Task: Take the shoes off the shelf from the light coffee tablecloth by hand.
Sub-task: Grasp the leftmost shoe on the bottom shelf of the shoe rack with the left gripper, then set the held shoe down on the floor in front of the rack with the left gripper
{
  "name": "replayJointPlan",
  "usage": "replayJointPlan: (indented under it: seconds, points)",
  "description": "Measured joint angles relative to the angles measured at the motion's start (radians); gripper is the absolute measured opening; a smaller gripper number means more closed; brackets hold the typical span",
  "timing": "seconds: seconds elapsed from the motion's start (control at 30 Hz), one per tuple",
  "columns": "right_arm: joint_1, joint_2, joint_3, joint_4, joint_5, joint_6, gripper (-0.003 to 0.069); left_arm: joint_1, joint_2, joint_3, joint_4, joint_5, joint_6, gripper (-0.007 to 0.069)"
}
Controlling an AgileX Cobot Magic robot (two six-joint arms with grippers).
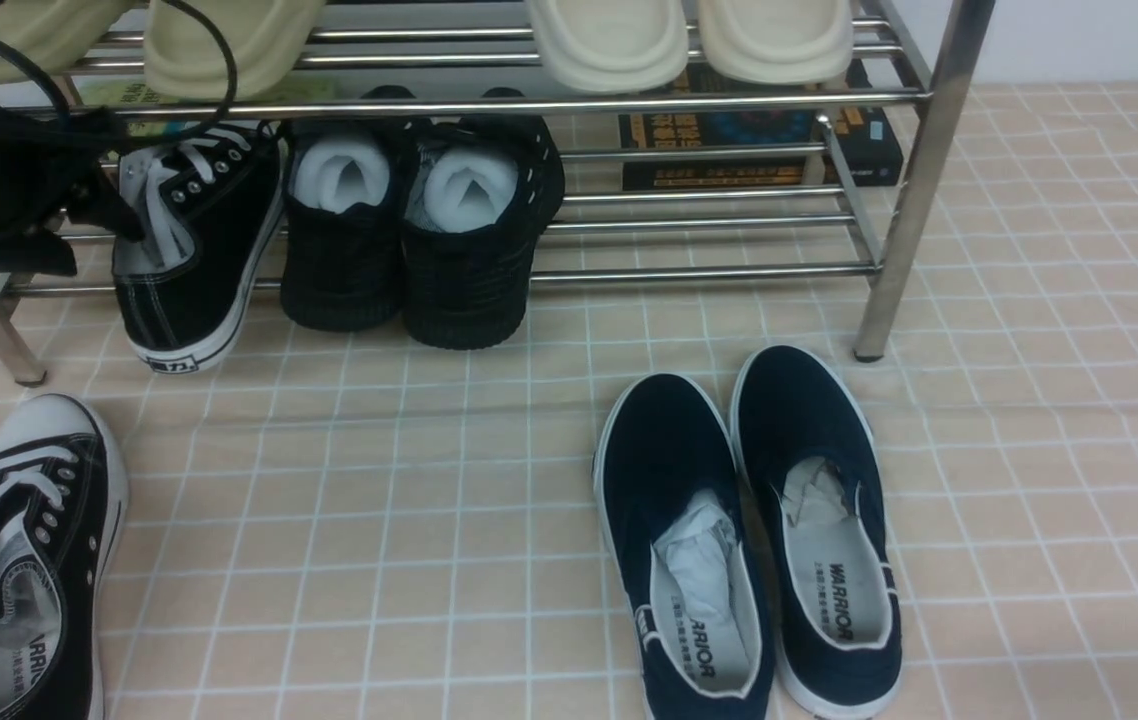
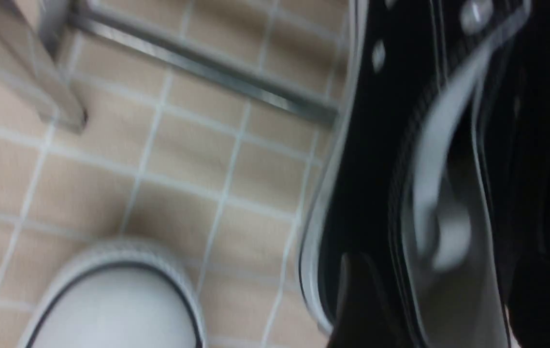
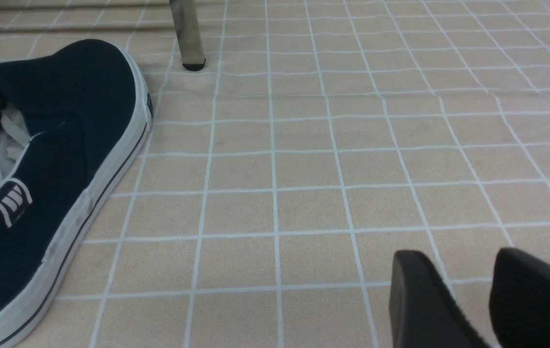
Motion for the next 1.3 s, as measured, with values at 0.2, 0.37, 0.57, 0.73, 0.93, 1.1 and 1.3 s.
replayJointPlan:
  seconds: [0.2,0.37,0.57,0.73,0.93,1.1,1.3]
  points:
    - [0.0,0.0,0.0,0.0,0.0,0.0,0.0239,-0.027,0.05,0.0,0.001,-0.04,-0.011,0.0428]
    - [0.0,0.0,0.0,0.0,0.0,0.0,0.0239,-0.059,0.088,-0.001,0.041,-0.055,-0.011,0.0395]
    - [0.0,0.0,0.0,0.0,0.0,0.0,0.0239,-0.065,0.098,-0.003,0.087,-0.055,-0.023,0.018]
    - [0.0,0.0,0.0,0.0,0.0,0.0,0.0239,-0.065,0.087,-0.003,0.125,-0.03,-0.045,0.0021]
    - [0.0,0.0,0.0,0.0,0.0,0.0,0.0239,-0.068,-0.001,-0.002,0.152,0.097,-0.116,0.0015]
    - [0.0,0.0,0.0,0.0,0.0,0.0,0.0239,-0.068,-0.133,0.0,0.192,0.217,-0.169,0.0015]
    - [0.0,0.0,0.0,0.0,0.0,0.0,0.0239,-0.068,-0.228,0.002,0.247,0.329,-0.184,0.0015]
